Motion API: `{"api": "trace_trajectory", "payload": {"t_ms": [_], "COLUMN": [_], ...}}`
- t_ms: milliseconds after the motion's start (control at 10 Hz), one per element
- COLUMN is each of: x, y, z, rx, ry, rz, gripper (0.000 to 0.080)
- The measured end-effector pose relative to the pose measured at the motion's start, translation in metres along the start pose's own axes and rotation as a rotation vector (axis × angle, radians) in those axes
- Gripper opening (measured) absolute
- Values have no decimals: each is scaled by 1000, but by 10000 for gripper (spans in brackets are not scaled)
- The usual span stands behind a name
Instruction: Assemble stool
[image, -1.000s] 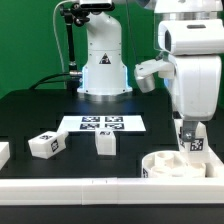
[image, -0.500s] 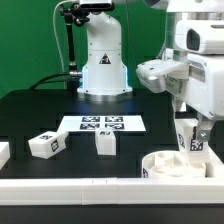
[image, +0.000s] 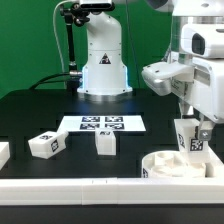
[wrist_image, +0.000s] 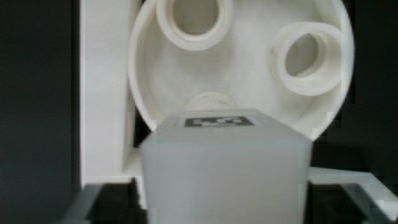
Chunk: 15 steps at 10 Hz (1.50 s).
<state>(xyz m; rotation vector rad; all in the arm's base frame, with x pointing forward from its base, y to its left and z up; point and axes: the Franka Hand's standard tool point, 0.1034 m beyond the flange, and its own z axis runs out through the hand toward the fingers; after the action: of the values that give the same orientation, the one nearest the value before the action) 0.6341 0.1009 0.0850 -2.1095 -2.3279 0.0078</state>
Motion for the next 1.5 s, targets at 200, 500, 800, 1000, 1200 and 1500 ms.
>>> {"api": "trace_trajectory", "payload": {"t_ms": [200, 500, 800, 1000, 1200, 1500], "x": [-1, -3, -7, -9, -9, -8], "y": [0, 0, 0, -1, -1, -1], "z": [0, 0, 0, 1, 1, 1], "rx": [0, 1, 2, 13, 22, 26], "ry": [0, 1, 4, 22, 36, 35], "rz": [1, 32, 237, 476, 697, 896], "gripper": [338, 338, 338, 338, 340, 340]}}
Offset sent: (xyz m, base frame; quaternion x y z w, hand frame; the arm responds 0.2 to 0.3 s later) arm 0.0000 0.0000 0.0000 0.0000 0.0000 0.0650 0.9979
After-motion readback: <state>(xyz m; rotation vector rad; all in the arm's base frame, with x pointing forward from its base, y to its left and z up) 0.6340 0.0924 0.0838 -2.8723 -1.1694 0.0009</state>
